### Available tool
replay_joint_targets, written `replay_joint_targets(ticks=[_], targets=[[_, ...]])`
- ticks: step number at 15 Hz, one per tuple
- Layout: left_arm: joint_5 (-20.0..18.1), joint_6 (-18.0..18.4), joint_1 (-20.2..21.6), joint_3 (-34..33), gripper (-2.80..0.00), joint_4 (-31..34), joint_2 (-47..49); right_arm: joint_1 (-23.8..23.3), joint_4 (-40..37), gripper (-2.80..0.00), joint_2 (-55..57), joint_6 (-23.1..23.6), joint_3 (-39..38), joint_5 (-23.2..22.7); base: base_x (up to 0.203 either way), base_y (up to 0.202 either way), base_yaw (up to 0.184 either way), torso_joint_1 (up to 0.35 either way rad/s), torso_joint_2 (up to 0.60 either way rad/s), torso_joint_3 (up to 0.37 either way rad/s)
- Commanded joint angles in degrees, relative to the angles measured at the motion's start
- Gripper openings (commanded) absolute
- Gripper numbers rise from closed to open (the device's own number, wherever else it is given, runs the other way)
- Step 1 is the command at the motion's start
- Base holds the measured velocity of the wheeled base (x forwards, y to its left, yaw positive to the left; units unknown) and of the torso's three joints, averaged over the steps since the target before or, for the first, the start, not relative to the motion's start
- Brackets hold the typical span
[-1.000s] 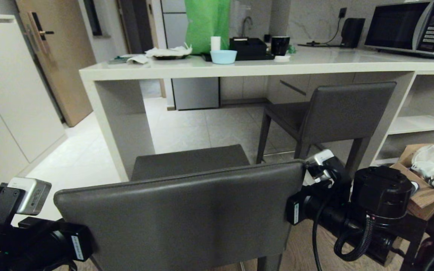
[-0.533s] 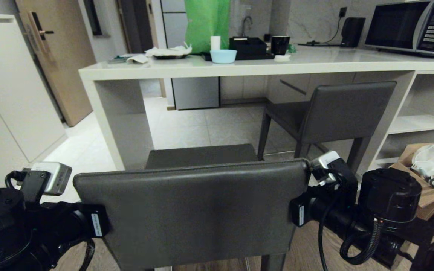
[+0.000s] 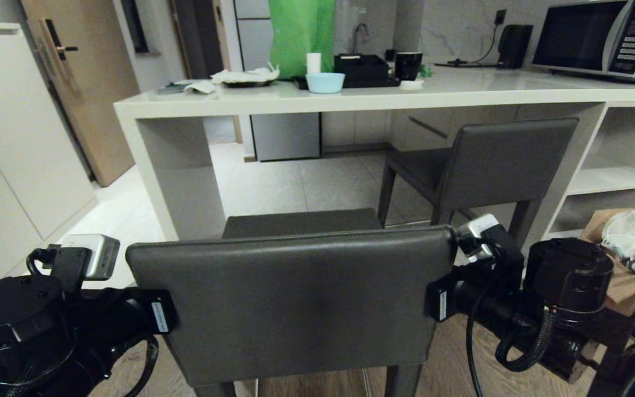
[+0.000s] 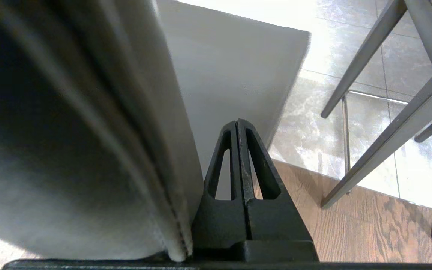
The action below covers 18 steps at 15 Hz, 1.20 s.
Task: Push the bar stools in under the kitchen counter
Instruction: Push the gray chair back under the dining table
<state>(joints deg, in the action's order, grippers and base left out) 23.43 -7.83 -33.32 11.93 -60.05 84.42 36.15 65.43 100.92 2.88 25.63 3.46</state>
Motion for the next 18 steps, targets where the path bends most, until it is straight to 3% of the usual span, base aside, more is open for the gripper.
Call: replay_joint_targets(ticks=[1,11,18], targets=[[0.47,0.00,0.09,-0.60,-2.80,0.37,-0.05,-0.52,0.75,-2.80,2.06,0.02,1.67,0.23,0.000,0.000,0.000,0.000,0.00,0.000],[0.39,0.00,-0.17,-0.60,-2.80,0.46,0.51,0.24,0.75,-2.80,2.03,0.51,3.14,0.24,0.000,0.000,0.000,0.000,0.00,0.000],[0.40,-0.26,-2.01,1.06,-2.80,0.37,2.77,-2.12,-2.86,-2.80,8.51,1.69,14.58,0.16,0.000,0.000,0.000,0.000,0.00,0.000]])
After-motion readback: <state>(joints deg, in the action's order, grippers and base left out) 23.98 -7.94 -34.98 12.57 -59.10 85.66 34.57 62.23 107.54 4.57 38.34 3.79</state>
